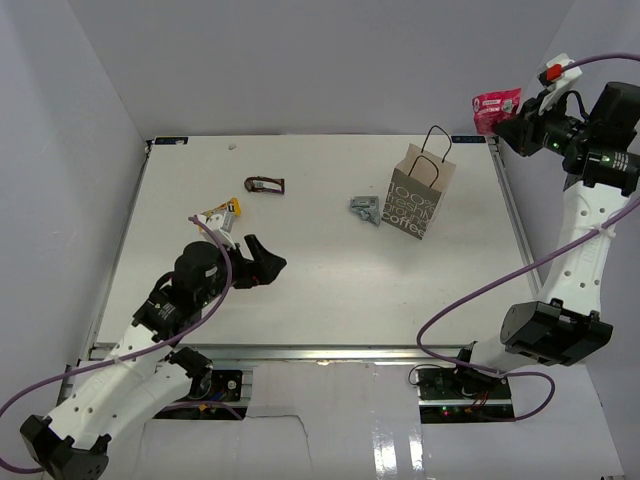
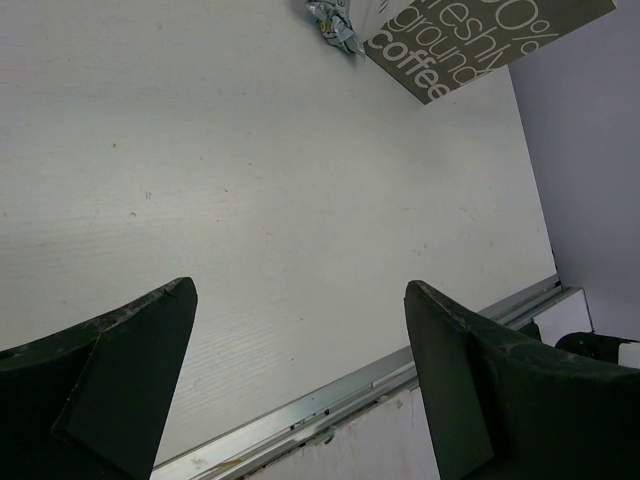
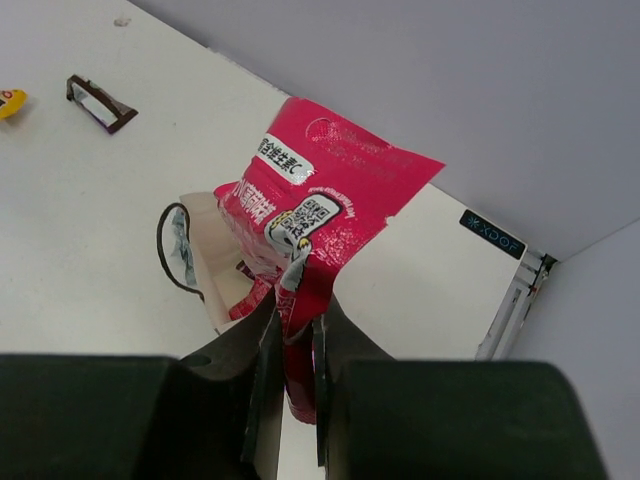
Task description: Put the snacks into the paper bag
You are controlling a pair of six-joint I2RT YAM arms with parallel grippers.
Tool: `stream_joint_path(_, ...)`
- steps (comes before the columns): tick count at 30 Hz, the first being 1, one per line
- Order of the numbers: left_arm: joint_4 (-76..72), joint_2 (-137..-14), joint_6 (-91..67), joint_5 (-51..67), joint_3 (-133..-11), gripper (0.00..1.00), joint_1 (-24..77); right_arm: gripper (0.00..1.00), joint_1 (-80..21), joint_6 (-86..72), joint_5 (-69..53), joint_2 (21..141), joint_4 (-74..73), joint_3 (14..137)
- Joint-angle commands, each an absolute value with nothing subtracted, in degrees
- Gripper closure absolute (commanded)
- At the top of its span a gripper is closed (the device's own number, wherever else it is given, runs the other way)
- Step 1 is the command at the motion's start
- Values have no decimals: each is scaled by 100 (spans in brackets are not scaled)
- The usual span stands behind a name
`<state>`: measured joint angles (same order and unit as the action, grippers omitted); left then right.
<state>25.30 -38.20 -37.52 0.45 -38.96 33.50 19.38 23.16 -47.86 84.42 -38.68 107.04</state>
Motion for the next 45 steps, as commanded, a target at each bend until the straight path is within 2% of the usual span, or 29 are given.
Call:
stream_joint_path(1, 2461, -3858, -3762, -149, -3858, 5, 3331, 92, 1951, 2706, -4579, 8148, -3885, 10319)
stream_joint_path(8, 2285, -4341, -3700, -114, -3964, 5, 3331, 92, 1470, 3190, -4492, 7954, -4131, 9599)
stream_joint_path(18, 2355, -4280, -3726, -184, -3955, 5, 3331, 92, 282, 2443, -2665, 7813, -2339, 8315)
stream_joint_path(26, 2417, -4166, -3797, -308, -3894, 5, 3331, 92, 70, 2320, -2531, 8068, -2013, 8104)
stream_joint_path(35, 2707, -4614, -3893, -913, -4166, 5, 3331, 61, 9, 2408, -2540, 8244, -2162, 8033)
stream_joint_path(36, 2777, -4649, -3902, -984, -4201, 5, 3331, 51, 9, 2460, -2514, 8227, -2162, 8051)
stream_joint_path(38, 2865, -4737, -3920, -1142, -4297, 5, 3331, 42, 9, 2548, -2487, 8165, -2197, 8094)
stream_joint_path(39, 2961, -4772, -3929, -1308, -4333, 5, 3331, 34, 9, 2601, -2470, 8139, -2258, 8199)
stream_joint_path(42, 3294, -4973, -3938, -1677, -4526, 2, 3296, 20, 87, 2882, -2627, 8007, -2538, 8454)
stream_joint_path(45, 3698, -5394, -3868, -1820, -4737, 2, 2998, 11, 307, 3575, -3013, 7849, -2978, 8920)
